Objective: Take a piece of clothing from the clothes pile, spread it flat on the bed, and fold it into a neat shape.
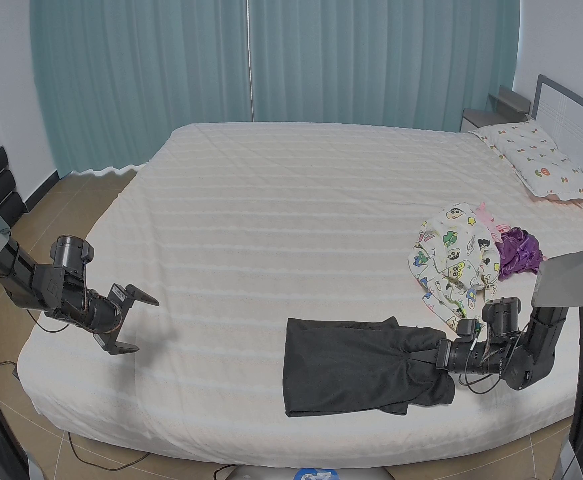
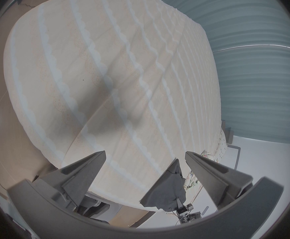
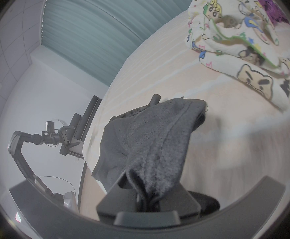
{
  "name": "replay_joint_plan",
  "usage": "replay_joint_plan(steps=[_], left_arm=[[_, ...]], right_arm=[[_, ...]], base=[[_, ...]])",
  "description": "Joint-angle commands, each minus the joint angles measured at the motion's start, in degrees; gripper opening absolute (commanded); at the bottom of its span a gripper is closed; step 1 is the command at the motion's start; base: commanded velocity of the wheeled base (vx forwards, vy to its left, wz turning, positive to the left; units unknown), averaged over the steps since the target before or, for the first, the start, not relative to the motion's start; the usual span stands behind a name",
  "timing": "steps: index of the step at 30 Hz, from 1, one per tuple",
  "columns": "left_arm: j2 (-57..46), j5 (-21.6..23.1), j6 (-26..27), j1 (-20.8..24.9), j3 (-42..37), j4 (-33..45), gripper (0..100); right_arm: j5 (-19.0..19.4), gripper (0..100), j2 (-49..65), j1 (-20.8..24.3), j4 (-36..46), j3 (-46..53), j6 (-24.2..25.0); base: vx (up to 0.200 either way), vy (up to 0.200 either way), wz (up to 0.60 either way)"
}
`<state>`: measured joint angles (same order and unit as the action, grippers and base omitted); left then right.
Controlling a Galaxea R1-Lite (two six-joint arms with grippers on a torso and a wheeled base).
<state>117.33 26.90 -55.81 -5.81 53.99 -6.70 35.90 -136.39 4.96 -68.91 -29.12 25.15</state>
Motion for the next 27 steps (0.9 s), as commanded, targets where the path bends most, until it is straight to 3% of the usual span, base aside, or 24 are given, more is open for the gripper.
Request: replay_joint_plan(steps=[1, 8, 14, 27], left_arm=[[0.00, -0.01, 0.09, 0.01, -0.12, -0.06, 100], [0.09, -0.01, 0.17, 0.19, -0.12, 0.03, 100], [0.09, -0.01, 0.17, 0.19, -0.12, 0.03, 100], [0.18, -0.27, 0.09, 0.19, 0.06, 0.03, 100]], right_arm=[[0.49, 0, 0.69, -3.64, -2.54, 3.46, 0.51], [1.36, 0, 0.42, -4.17, -5.44, 5.13, 1.31], [2.42, 0, 0.60, -5.40, -5.53, 5.48, 1.31], [2.68, 0, 0.16, -5.75, -8.43, 3.55, 2.45]], base=[[0.000, 0.000, 0.00], [0.000, 0.000, 0.00], [-0.200, 0.000, 0.00], [0.000, 0.000, 0.00]])
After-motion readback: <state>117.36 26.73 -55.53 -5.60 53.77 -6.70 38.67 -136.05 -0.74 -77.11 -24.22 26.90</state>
